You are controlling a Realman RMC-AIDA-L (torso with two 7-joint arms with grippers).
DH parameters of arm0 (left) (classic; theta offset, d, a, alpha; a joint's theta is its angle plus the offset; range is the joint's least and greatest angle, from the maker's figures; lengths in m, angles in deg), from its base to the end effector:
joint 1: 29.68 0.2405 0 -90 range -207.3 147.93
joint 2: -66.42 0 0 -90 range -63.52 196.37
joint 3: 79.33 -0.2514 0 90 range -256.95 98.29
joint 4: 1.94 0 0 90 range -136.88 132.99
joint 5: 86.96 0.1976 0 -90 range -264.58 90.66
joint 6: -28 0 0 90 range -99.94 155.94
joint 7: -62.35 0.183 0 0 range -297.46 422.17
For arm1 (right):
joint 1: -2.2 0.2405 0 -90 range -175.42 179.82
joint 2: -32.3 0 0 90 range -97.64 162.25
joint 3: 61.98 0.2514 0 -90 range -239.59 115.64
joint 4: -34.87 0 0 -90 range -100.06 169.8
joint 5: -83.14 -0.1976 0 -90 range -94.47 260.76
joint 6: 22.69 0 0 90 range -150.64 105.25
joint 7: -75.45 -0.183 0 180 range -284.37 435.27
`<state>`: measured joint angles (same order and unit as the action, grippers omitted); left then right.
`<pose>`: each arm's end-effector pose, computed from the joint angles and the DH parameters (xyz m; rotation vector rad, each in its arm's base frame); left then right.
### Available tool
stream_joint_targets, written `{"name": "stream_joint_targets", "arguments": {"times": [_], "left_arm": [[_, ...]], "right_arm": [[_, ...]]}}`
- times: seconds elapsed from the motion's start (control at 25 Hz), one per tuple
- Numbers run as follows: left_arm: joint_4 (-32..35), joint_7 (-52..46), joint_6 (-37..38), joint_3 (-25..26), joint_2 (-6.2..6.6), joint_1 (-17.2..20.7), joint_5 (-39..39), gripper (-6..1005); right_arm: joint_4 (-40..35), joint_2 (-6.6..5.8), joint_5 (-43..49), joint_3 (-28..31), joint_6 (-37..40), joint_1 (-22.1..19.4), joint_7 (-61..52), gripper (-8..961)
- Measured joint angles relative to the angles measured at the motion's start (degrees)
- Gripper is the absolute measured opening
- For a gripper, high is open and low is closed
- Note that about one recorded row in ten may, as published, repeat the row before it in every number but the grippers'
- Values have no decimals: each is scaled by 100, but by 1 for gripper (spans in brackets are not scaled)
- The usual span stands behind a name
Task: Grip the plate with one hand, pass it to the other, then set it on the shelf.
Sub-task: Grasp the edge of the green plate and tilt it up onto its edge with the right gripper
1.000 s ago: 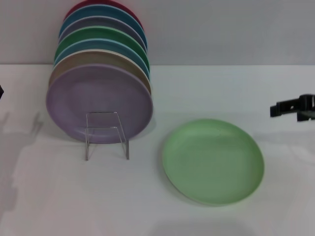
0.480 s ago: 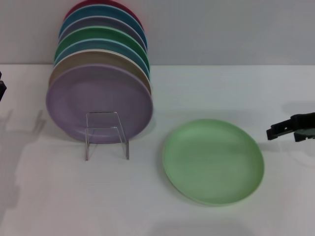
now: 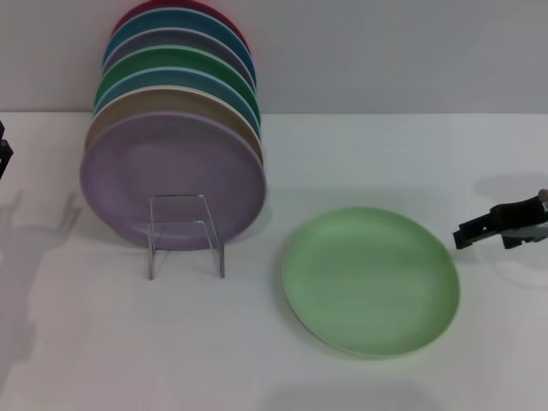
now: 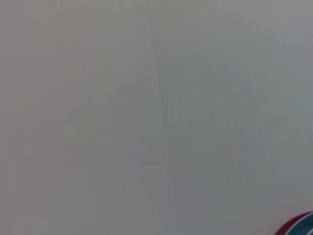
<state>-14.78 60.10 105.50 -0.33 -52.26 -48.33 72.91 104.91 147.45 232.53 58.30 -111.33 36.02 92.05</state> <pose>-0.3073 0.3402 0.0435 -1.4554 -0.2767 -0.7089 0.2565 0.3698 0.0307 -2.0926 1.6054 -0.1937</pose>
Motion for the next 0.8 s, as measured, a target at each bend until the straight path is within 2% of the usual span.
{"name": "stream_joint_targets", "arguments": {"times": [0.8], "left_arm": [[1,-32,2,-46,0,-27,6,802]], "right_arm": [[-630,11,147,-472,316,299,-37,819]]}}
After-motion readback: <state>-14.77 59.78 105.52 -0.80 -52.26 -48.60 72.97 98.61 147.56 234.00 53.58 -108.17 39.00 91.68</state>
